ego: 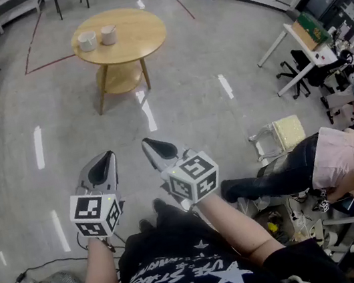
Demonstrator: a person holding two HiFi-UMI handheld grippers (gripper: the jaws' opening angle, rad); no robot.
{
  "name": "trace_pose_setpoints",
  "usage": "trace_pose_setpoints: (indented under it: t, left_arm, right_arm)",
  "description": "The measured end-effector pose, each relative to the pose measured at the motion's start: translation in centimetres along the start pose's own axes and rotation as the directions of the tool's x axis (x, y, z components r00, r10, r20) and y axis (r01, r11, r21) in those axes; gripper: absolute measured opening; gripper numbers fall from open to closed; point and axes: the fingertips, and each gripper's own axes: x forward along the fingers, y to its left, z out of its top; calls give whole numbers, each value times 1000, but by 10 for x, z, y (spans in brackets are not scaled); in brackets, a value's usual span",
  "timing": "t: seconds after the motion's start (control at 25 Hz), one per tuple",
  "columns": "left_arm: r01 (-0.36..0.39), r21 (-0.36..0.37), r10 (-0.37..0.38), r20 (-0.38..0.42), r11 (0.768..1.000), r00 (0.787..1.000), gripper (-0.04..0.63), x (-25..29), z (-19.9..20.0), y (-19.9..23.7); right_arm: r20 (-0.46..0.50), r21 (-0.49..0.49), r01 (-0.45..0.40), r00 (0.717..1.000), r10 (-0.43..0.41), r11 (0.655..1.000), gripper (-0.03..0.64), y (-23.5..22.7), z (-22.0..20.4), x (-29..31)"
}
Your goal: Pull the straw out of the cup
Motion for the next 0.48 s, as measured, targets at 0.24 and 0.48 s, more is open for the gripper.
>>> trace_pose_setpoints:
  t: [0.24,0.48]
  left_arm:
    - [0,-28,0,-3,1000,1000,8,-15,-14,2]
    - [31,6,-30,-19,1000,999,8,-14,-19,0]
  right_arm:
    - [4,-1,-4,1000,4,1000,-2,15,-12,-2]
    - [-8,-13,5,1000,-5,1000,-2,18,-18,-2]
